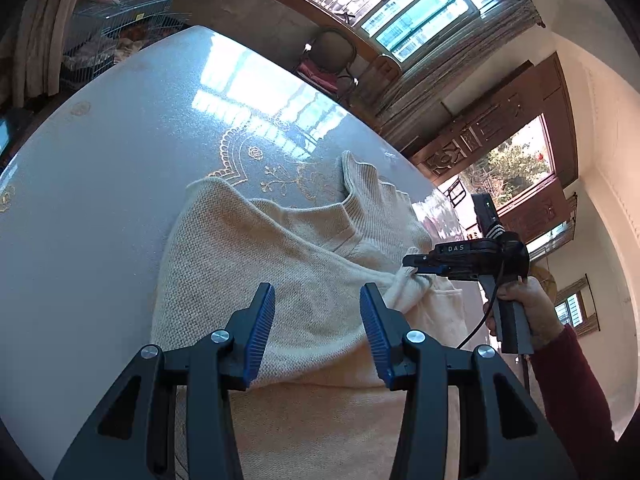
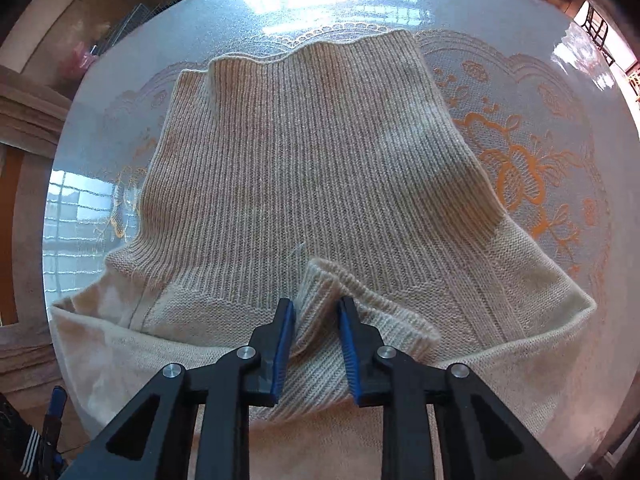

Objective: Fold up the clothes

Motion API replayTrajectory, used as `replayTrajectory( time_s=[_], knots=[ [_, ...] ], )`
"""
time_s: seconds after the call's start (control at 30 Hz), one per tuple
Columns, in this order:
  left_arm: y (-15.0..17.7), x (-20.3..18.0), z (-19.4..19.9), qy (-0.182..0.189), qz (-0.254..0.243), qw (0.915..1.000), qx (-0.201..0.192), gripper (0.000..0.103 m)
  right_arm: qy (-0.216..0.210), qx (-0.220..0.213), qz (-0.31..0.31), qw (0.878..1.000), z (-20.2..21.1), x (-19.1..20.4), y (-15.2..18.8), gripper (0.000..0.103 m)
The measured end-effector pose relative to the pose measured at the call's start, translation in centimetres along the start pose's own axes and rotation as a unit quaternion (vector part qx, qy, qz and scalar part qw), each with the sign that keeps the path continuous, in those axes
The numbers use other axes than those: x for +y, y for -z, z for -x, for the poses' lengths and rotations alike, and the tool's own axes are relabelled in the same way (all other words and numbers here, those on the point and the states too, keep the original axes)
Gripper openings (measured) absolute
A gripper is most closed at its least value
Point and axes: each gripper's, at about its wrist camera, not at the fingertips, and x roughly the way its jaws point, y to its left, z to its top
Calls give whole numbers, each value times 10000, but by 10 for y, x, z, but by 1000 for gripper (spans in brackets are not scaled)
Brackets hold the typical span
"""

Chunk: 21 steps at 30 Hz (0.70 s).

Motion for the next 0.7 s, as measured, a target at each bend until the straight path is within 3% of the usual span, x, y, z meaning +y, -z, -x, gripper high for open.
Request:
replayTrajectory(
  time_s=[0.13, 0.23, 0.4, 0.43, 0.53, 0.7],
  knots=[
    [4, -6, 5, -126, -2, 9999, 31, 47, -530, -563, 364, 9963, 2, -12, 17, 22],
    [6, -14, 13, -222, -35, 9997, 18, 47, -263, -679, 1125, 9910, 1, 2, 24, 23],
    [14, -27, 27, -318, -80, 9995, -42, 47, -292, -751, 912, 9926, 0, 2, 27, 23],
    [15, -28, 29, -361, -79, 9993, -76, 47, -295, -776, 806, 9933, 0, -1, 27, 7],
    [17, -32, 34, -509, -106, 9985, -151, 47, -447, -812, 614, 9938, 2, -4, 32, 4],
    [16, -33, 33, -829, -198, 9961, -205, 47, -1224, -1401, 396, 9817, 31, -25, 50, 4]
  ],
)
